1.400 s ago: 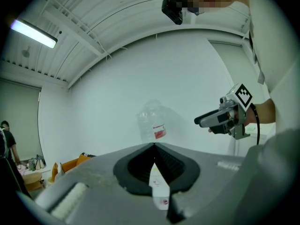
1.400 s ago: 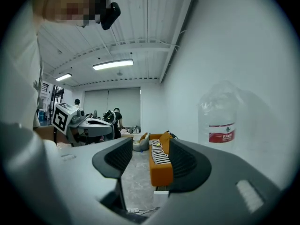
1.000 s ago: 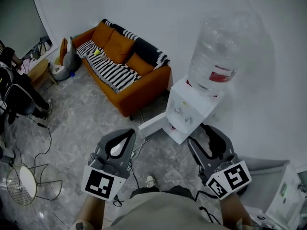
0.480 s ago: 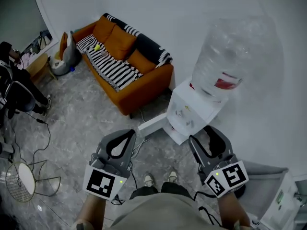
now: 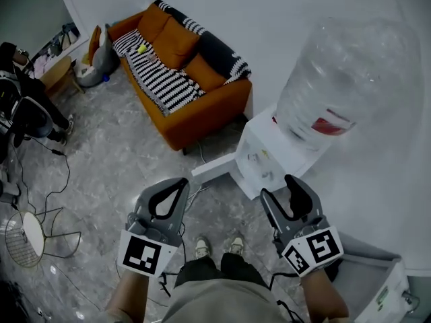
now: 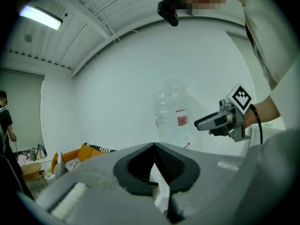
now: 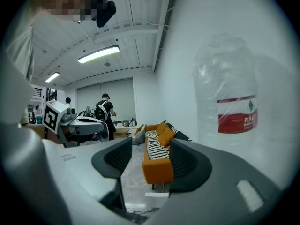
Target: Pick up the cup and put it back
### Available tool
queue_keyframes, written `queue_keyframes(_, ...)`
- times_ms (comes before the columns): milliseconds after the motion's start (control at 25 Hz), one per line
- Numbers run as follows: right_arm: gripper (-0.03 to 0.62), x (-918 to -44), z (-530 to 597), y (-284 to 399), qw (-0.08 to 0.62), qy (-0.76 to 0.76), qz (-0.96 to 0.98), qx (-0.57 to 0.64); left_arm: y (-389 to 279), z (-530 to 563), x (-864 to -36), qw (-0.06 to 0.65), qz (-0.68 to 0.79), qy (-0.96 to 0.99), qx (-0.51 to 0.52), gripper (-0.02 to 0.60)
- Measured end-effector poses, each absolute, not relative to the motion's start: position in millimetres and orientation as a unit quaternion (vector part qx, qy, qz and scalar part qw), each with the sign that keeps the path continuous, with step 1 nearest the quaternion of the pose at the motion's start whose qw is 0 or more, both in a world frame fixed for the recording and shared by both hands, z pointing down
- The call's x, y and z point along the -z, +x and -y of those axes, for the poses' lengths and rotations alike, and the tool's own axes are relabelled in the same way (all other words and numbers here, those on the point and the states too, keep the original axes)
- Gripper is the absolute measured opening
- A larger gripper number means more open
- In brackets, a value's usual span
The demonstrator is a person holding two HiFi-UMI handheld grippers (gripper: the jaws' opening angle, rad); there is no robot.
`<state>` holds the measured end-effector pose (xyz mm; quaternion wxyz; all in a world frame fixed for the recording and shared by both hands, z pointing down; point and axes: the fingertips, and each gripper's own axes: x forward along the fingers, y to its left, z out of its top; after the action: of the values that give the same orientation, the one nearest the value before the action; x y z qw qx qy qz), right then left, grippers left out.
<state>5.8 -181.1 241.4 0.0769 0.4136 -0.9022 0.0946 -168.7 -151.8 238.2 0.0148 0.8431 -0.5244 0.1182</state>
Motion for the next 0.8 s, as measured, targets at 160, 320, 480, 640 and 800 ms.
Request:
queue_keyframes(160,0.254,-270,203,5,0.089,0.396,0.909,-0.098,-164,176,-263,0.009,0.536,0.836,-0.119,0.002)
queue_keyframes(320,0.255,-298,222,0,0.091,0.385,0.914,-0.09,-164,194,-298,0.011,0.544,0.829,-0.129,0.002)
queue_keyframes(480,0.255,-337,239,-4,0.09,0.382,0.915,-0.089,-163,209,-344,0.018,0.543,0.829,-0.133,0.002)
queue_keyframes(640,0.255,-385,253,-8,0.087,0.387,0.914,-0.081,-161,219,-398,0.012,0.531,0.835,-0.143,0.002)
queue_keyframes(800,0.255,-442,256,-10,0.086,0.392,0.912,-0.081,-157,225,-450,-0.035,0.508,0.847,-0.154,0.002)
